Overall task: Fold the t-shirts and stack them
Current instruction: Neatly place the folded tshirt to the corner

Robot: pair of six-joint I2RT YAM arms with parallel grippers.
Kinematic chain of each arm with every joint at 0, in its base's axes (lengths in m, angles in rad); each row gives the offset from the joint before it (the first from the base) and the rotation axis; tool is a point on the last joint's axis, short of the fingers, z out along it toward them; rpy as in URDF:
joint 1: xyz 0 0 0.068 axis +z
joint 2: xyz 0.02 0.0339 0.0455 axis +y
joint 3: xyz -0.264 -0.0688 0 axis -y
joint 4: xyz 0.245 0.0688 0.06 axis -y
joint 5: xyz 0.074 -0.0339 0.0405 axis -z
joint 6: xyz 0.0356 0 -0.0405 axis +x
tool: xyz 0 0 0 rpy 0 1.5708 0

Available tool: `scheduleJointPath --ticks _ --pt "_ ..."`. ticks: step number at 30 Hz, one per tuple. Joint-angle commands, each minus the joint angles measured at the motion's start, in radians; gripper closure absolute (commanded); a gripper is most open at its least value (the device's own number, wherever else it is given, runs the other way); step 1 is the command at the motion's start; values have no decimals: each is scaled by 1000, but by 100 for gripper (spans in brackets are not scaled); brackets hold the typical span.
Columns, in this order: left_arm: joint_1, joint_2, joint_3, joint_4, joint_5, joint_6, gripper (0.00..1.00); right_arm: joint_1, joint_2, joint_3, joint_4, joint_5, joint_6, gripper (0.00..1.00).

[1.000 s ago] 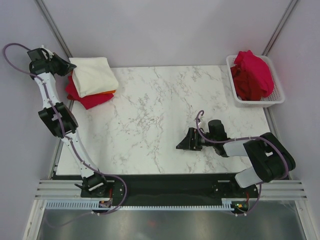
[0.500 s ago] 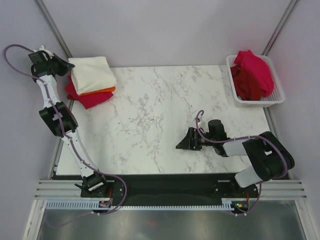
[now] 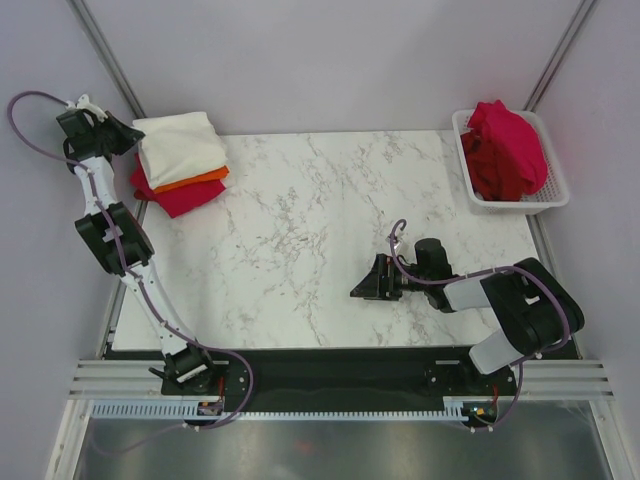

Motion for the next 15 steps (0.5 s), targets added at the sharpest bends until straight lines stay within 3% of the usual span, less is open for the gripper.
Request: scheduleJointPath --ticks 1,5,6,11,15 --pt "222 163 -91 -261 -263 -251 98 7 37 -15 -78 52 -36 8" --pt "199 157 -68 -361 -445 -160 98 7 41 -14 -76 52 -34 8" --pt "191 157 -63 -378 -549 -134 98 6 43 -14 -75 50 -34 8" --pt "159 152 -48 -416 -613 -64 95 7 41 -14 -73 50 -34 7" --pt "113 160 -25 -430 -670 -8 71 7 46 -14 -73 50 -33 7"
